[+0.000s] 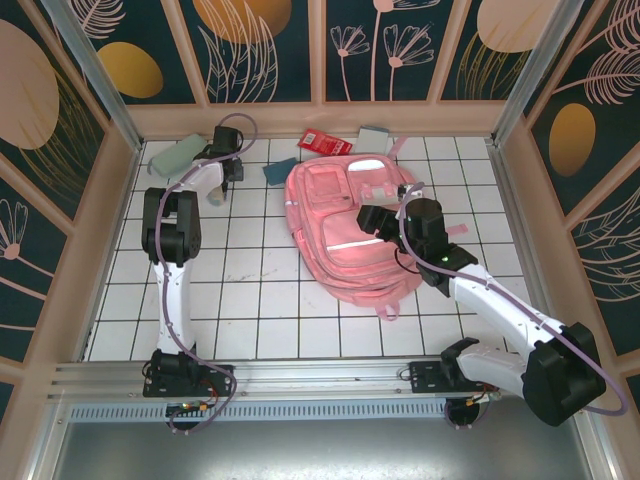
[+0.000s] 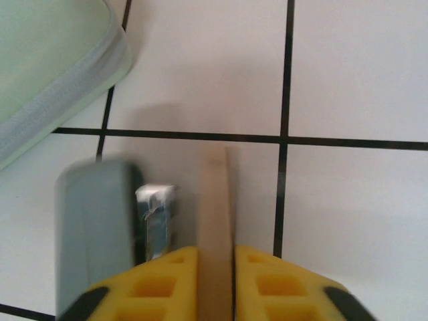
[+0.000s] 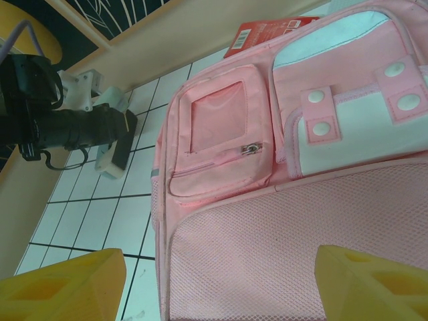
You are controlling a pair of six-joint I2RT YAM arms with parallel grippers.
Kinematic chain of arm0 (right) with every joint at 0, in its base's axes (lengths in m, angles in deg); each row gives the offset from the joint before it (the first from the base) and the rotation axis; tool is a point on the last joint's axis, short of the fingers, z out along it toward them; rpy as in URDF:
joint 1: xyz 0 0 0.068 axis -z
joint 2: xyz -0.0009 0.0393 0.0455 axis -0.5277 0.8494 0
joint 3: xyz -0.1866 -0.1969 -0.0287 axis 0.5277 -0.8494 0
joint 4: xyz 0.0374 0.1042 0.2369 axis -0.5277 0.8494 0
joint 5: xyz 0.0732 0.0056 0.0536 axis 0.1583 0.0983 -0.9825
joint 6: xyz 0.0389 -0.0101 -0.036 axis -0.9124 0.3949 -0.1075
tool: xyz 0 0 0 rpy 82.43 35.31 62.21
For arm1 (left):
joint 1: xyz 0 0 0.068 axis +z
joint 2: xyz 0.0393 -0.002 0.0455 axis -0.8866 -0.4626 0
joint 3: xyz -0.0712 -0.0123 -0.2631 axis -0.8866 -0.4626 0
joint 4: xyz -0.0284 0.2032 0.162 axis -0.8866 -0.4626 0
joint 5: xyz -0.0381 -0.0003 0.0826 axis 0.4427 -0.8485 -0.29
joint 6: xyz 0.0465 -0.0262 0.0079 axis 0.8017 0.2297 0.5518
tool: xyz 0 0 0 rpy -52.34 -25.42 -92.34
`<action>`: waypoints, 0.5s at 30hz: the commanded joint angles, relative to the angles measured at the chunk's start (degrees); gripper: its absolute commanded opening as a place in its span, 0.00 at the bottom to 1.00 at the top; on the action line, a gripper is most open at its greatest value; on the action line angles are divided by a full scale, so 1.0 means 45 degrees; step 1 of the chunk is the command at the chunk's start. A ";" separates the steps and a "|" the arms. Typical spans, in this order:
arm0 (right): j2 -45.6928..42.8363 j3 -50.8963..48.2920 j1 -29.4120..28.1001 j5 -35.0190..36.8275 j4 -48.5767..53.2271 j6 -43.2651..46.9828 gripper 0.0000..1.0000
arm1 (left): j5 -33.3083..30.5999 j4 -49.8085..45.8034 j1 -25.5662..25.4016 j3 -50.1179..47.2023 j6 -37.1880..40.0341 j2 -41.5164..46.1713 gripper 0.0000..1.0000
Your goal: Pack the student bag
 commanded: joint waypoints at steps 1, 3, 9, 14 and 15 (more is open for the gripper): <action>-0.0367 -0.0180 -0.0097 0.0152 0.0030 -0.0121 0.75 | -0.0145 -0.0622 0.0033 0.0121 0.0098 -0.0580 0.16; -0.0424 -0.0200 -0.0089 0.0231 0.0079 -0.0121 0.75 | -0.0157 -0.0643 0.0038 0.0165 0.0050 -0.0536 0.14; -0.0407 -0.0331 -0.0076 0.0339 0.0033 -0.0199 0.75 | 0.0142 -0.0682 0.0009 0.0117 -0.0265 0.0128 0.03; -0.0486 -0.0722 -0.0053 0.0779 0.0399 -0.0478 0.76 | 0.0533 -0.0621 -0.0105 -0.0257 -0.0970 0.1250 0.00; -0.0531 -0.0859 -0.0006 0.0998 0.0535 -0.0562 0.76 | 0.0734 -0.0508 -0.0127 -0.0484 -0.1183 0.1571 0.00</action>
